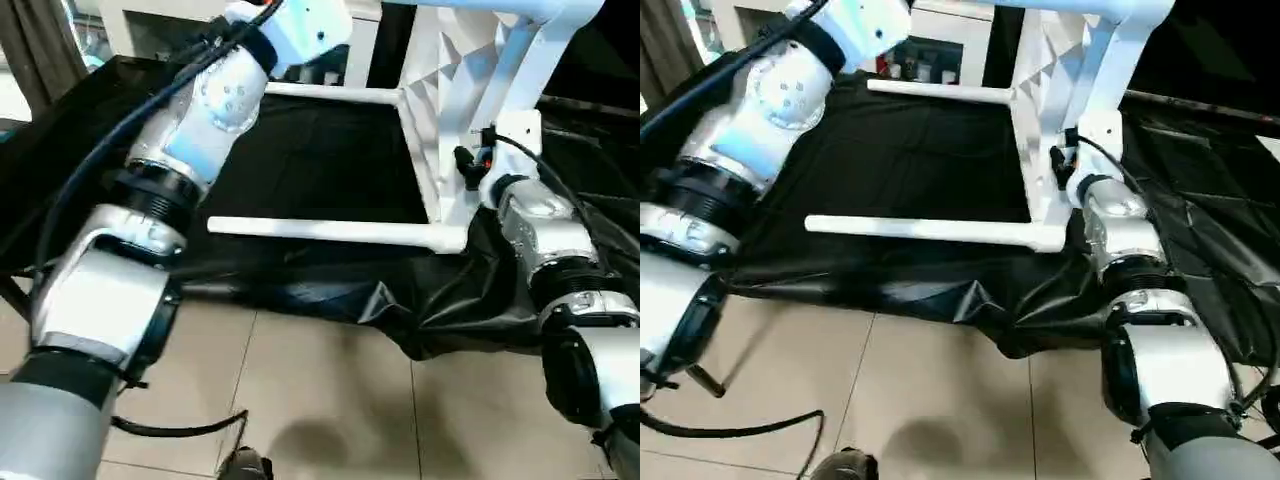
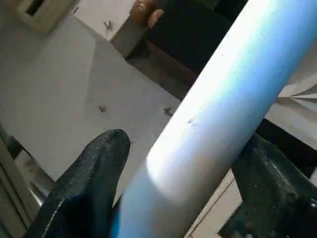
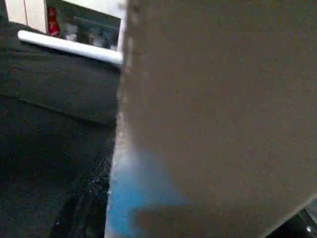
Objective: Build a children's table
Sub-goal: Flip table
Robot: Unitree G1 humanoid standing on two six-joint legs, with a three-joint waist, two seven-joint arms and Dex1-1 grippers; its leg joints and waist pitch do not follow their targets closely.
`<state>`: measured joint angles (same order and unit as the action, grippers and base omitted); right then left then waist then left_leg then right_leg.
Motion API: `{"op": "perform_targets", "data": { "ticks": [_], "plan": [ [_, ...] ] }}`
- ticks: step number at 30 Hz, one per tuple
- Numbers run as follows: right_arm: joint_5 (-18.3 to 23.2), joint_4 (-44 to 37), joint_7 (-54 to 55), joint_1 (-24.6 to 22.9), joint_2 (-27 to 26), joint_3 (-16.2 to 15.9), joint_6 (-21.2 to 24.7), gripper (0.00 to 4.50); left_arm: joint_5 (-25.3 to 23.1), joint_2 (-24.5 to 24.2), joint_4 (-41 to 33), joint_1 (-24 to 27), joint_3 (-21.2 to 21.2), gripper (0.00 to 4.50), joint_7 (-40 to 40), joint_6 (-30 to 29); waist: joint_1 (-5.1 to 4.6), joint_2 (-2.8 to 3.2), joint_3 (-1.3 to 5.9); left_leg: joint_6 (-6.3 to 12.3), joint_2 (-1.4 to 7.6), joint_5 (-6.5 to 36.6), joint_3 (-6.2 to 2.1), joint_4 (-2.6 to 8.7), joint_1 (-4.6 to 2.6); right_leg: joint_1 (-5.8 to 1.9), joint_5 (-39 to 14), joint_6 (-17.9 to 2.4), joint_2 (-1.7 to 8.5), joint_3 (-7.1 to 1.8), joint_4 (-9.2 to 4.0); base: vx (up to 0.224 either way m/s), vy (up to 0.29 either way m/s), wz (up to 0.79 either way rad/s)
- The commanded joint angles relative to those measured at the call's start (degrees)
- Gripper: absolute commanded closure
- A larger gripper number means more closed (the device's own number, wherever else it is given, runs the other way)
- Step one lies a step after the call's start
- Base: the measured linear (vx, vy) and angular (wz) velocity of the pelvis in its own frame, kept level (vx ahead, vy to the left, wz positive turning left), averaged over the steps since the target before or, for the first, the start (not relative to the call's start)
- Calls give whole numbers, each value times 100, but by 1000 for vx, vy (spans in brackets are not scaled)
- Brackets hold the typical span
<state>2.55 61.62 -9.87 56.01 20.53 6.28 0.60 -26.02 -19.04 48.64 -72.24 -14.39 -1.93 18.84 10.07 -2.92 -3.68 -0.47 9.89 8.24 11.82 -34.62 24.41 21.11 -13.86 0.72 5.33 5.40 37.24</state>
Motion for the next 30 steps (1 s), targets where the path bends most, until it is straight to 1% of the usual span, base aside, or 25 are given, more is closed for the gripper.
{"op": "perform_targets", "data": {
  "ticks": [1,2,5,7,8,9,11,12,13,14,15,16,17,18,19,20,21,22,24,25,26,27,28,29,30],
  "plan": [
    [-267,-180,-97,196,339,-98,-22,246,623,164,15,71,404,127,-31,-80,-34,-25,527,6,391,639,-196,311,-300,-173,970,-1395,476,-305,-288,0,0,0],
    [-335,-214,-167,274,460,-149,-35,246,775,206,-2,159,527,131,-34,-148,-33,-30,531,35,387,591,-194,303,-295,-179,1024,-1410,474,-303,-279,0,0,0],
    [-571,-278,-397,588,866,-335,-83,246,1108,242,21,407,862,133,35,-301,-31,-65,544,267,361,329,-168,251,-262,-191,1215,-1478,455,-299,-253,0,0,0],
    [-612,-257,-496,736,1003,-375,-94,246,1190,242,43,467,956,134,29,-354,-20,-69,555,494,322,127,-141,195,-202,-169,1307,-1509,429,-296,-220,0,0,0],
    [-659,-245,-589,877,1132,-422,-112,246,1270,248,48,518,1060,135,55,-421,-16,-56,538,519,323,187,-138,198,-198,-153,1178,-1503,434,-293,-241,0,0,0],
    [-736,-222,-670,997,1240,-490,-135,246,1365,268,45,556,1160,135,46,-490,-32,-73,513,525,323,355,-128,201,-191,-143,878,-1475,439,-299,-274,0,0,0],
    [-872,-173,-806,1198,1407,-607,-172,249,1527,322,35,610,1324,140,59,-590,-61,-85,482,421,355,651,-134,224,-212,-114,231,-1391,437,-299,-339,0,0,0],
    [-923,-152,-865,1282,1471,-658,-185,250,1594,348,14,637,1395,142,74,-635,-73,-69,475,384,362,715,-145,231,-213,-110,93,-1379,440,-297,-343,0,0,0],
    [-1011,-125,-970,1423,1565,-744,-202,251,1694,389,-29,693,1481,144,73,-709,-90,-86,465,322,367,818,-139,239,-222,-94,-100,-1336,431,-303,-372,0,0,0],
    [-1065,-97,-1047,1523,1633,-813,-215,251,1751,426,-79,741,1551,146,62,-772,-95,-74,462,281,376,863,-148,244,-222,-95,-171,-1343,439,-300,-361,0,0,0],
    [-1166,-68,-1167,1671,1721,-923,-225,251,1850,496,-171,845,1642,146,49,-863,-126,-126,443,248,375,958,-141,248,-211,-86,-351,-1301,435,-304,-392,0,0,0],
    [-1166,-68,-1167,1671,1721,-923,-225,252,1850,496,-171,845,1642,149,49,-863,-137,-99,430,206,376,1061,-151,253,-212,-70,-542,-1270,442,-306,-410,0,0,0],
    [-1300,-25,-1319,1848,1820,-1058,-225,252,1933,586,-286,993,1720,150,39,-978,-143,-120,428,189,379,1118,-146,251,-217,-60,-647,-1223,444,-314,-426,0,0,0],
    [-1423,3,-1465,1979,1890,-1186,-224,252,1975,657,-372,1134,1740,150,30,-1059,-152,-112,415,114,396,1251,-161,263,-224,-57,-845,-1191,459,-311,-436,0,0,0],
    [-1574,31,-1668,2125,1963,-1351,-221,253,2008,737,-468,1318,1734,151,19,-1139,-163,-130,409,79,394,1337,-162,265,-222,-44,-961,-1147,447,-312,-454,0,0,0],
    [-1668,47,-1816,2213,1996,-1460,-209,253,2045,797,-548,1449,1737,151,-3,-1228,-166,-125,413,57,408,1402,-164,268,-241,-33,-1001,-1130,449,-319,-453,0,0,0],
    [-1740,56,-1919,2277,2016,-1540,-211,254,2075,847,-604,1550,1744,160,-7,-1297,-169,-112,395,15,408,1535,-168,276,-250,-8,-1116,-1089,454,-330,-478,0,0,0],
    [-1829,69,-2024,2355,2035,-1632,-221,254,2100,906,-687,1681,1749,164,5,-1393,-186,-121,395,-44,413,1649,-184,294,-248,-5,-1215,-1029,450,-329,-479,0,0,0],
    [-1924,102,-2051,2441,2040,-1711,-255,254,2096,945,-753,1810,1737,173,20,-1454,-217,-118,386,-199,434,1938,-211,339,-271,30,-1331,-939,432,-328,-487,0,0,0],
    [-2019,174,-2047,2549,2037,-1791,-313,255,2082,982,-852,1958,1721,180,52,-1546,-236,-124,381,-343,432,2289,-221,347,-305,70,-1549,-867,444,-334,-518,0,0,0],
    [-2079,237,-2034,2627,2027,-1840,-358,255,2074,1009,-925,2059,1714,187,81,-1620,-263,-134,368,-428,438,2508,-221,351,-347,113,-1709,-837,450,-336,-552,0,0,0],
    [-2123,287,-2024,2685,2018,-1877,-393,256,2073,1030,-984,2136,1711,193,98,-1677,-316,-137,363,-579,442,2880,-262,365,-362,122,-1936,-793,452,-325,-549,0,0,0],
    [-2267,429,-2026,2844,1990,-2015,-509,256,2053,1095,-1158,2367,1708,200,161,-1872,-349,-179,359,-681,441,3086,-272,376,-361,143,-2097,-715,453,-328,-572,0,0,0],
    [-2301,466,-2017,2887,1975,-2051,-541,257,2043,1112,-1192,2433,1708,207,177,-1909,-356,-166,363,-733,444,3138,-295,377,-356,142,-2109,-712,476,-326,-560,0,0,0],
    [-2369,552,-2008,2986,1926,-2126,-621,257,2025,1153,-1243,2583,1723,215,238,-1986,-389,-178,377,-801,444,3216,-312,379,-344,143,-2108,-673,474,-320,-554,0,0,0]
  ]
}}
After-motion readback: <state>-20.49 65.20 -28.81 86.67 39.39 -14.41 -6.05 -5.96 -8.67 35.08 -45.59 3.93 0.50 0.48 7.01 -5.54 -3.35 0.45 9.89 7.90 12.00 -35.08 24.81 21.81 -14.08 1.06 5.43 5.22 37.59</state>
